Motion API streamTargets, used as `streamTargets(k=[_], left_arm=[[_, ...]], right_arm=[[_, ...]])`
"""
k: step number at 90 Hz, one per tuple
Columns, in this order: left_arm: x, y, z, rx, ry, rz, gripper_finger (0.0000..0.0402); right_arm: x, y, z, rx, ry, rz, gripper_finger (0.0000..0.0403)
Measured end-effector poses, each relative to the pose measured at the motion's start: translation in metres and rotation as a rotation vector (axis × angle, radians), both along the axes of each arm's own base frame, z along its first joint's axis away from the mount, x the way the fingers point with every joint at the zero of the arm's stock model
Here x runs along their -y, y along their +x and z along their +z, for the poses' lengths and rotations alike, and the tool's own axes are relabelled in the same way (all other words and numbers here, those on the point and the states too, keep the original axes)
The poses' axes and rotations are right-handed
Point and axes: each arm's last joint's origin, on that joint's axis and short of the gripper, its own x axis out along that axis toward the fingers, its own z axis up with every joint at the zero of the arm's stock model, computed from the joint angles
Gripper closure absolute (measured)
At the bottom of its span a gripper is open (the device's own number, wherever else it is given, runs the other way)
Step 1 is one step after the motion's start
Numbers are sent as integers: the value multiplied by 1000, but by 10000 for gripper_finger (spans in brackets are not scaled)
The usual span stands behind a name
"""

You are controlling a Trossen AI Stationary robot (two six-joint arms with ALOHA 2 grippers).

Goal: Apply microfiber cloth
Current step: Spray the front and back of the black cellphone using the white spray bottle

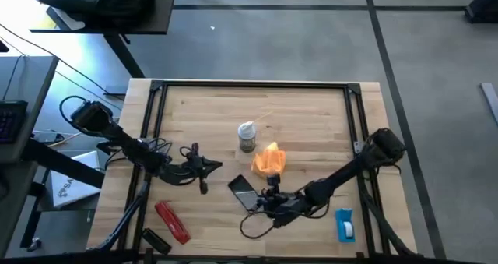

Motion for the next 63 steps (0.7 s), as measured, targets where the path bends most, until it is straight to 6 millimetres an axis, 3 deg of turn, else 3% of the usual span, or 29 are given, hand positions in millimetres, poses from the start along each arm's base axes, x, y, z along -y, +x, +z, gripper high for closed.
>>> streamTargets(k=[14,28,42,63], left_arm=[[-13,14,-15,-62,10,71,387],[-23,24,-35,-153,-45,49,373],[-23,29,-52,-240,-70,-13,369],[-19,30,-73,-317,-104,-68,369]], right_arm=[[-8,-1,-16,-26,-84,64,244],[-10,5,-33,-18,-120,87,207],[-12,11,-46,9,-172,127,197],[-1,22,-48,31,-245,135,198]])
